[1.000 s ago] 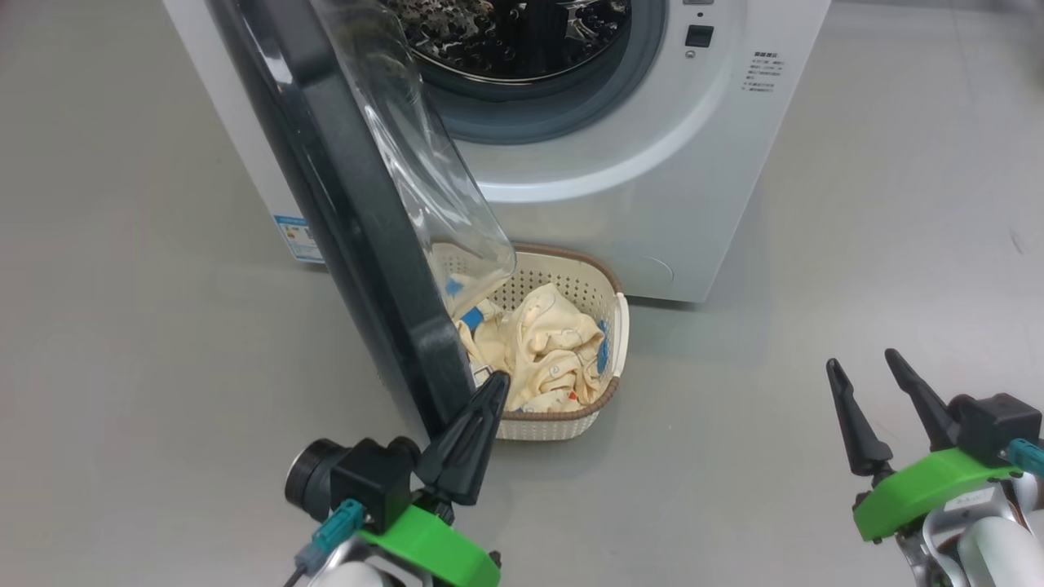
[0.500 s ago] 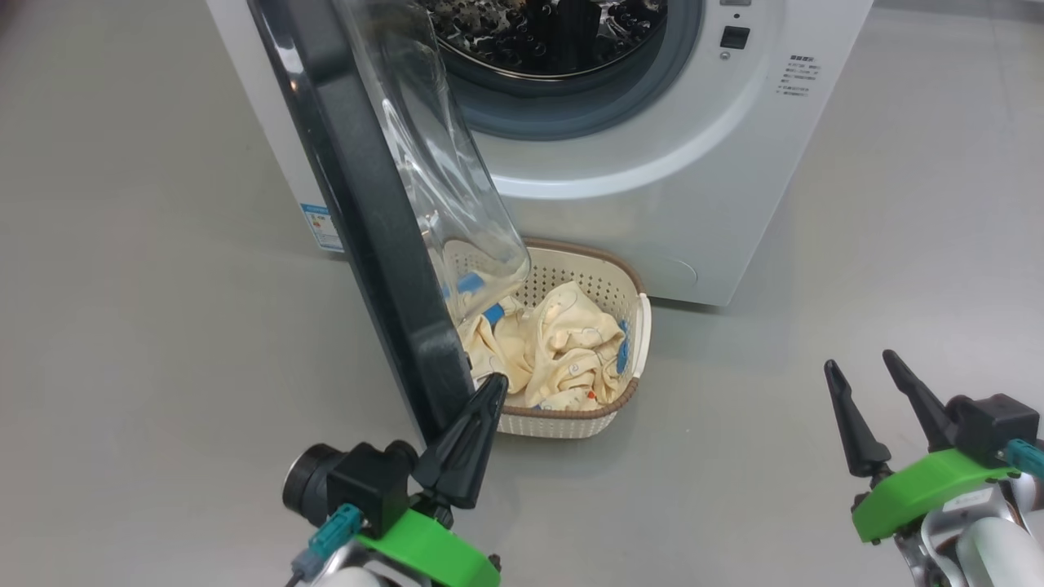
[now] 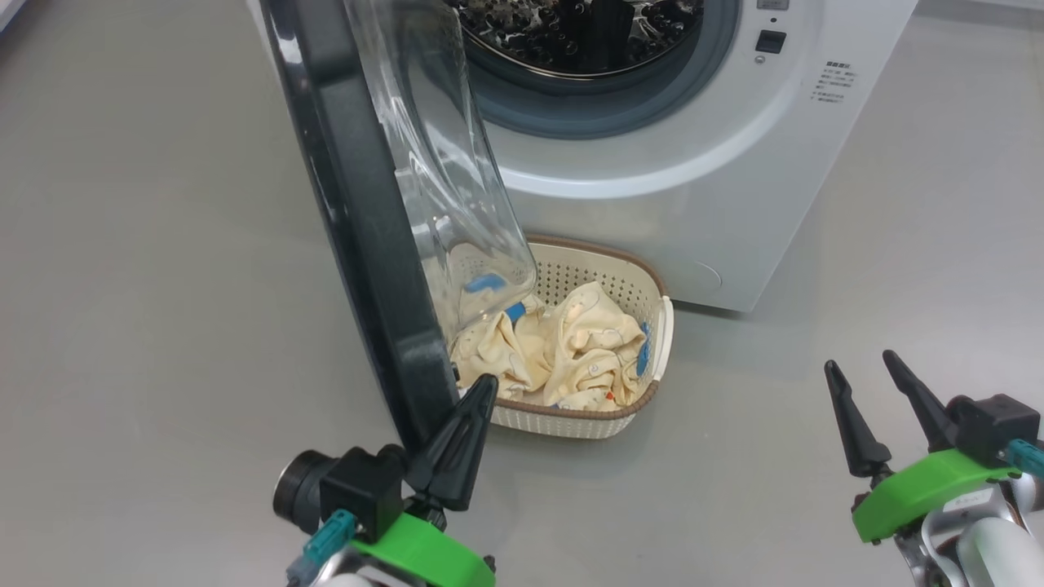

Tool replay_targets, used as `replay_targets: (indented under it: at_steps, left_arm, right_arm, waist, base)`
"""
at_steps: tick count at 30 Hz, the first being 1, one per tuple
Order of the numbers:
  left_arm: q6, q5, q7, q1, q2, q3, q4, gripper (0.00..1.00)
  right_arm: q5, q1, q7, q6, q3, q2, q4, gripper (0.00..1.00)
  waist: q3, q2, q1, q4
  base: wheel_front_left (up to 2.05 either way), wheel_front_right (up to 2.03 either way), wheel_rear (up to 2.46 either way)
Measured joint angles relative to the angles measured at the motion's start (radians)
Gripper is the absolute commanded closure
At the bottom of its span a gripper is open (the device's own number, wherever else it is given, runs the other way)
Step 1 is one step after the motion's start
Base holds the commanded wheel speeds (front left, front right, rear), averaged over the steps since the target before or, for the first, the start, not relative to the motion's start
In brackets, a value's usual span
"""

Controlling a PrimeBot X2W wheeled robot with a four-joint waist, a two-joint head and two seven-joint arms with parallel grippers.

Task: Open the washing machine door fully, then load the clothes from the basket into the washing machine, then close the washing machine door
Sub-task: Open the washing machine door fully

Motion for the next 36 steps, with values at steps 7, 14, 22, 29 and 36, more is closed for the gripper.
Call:
replay_targets:
  at_steps: [7, 14, 22, 29, 36]
  left_arm:
    - [0.036, 0.0, 0.001, 0.007, 0.004, 0.014, -0.014, 1.0]
    - [0.08, 0.0, 0.01, 0.01, 0.013, 0.047, -0.014, 1.0]
    - [0.12, -0.02, 0.014, 0.03, 0.028, 0.091, -0.008, 1.0]
    - [0.133, -0.055, 0.005, 0.036, 0.042, 0.145, 0.016, 1.0]
    - [0.142, -0.091, -0.011, 0.036, 0.073, 0.217, 0.071, 1.0]
  right_arm:
    - [0.0, 0.0, 0.0, 0.0, 0.0, -0.004, 0.001, 0.0]
    - [0.007, 0.002, 0.0, 0.0, -0.004, -0.007, 0.003, 0.0]
    - [0.009, 0.003, 0.0, 0.0, -0.002, -0.007, 0.006, 0.0]
    - [0.009, 0.003, 0.0, 0.0, 0.006, -0.007, 0.008, 0.0]
    - [0.016, 0.003, 0.0, 0.0, 0.013, -0.012, 0.009, 0.0]
  waist:
    - [0.004, 0.0, 0.0, 0.022]
    - [0.001, 0.0, 0.0, 0.071]
    - [-0.008, 0.0, 0.0, 0.138]
    - [-0.016, 0.0, 0.0, 0.159]
    - [-0.009, 0.0, 0.0, 0.156]
  base:
    - [0.0, 0.0, 0.0]
    - [0.0, 0.0, 0.0]
    - [0.0, 0.0, 0.0]
    - [0.0, 0.0, 0.0]
    - [0.0, 0.0, 0.0]
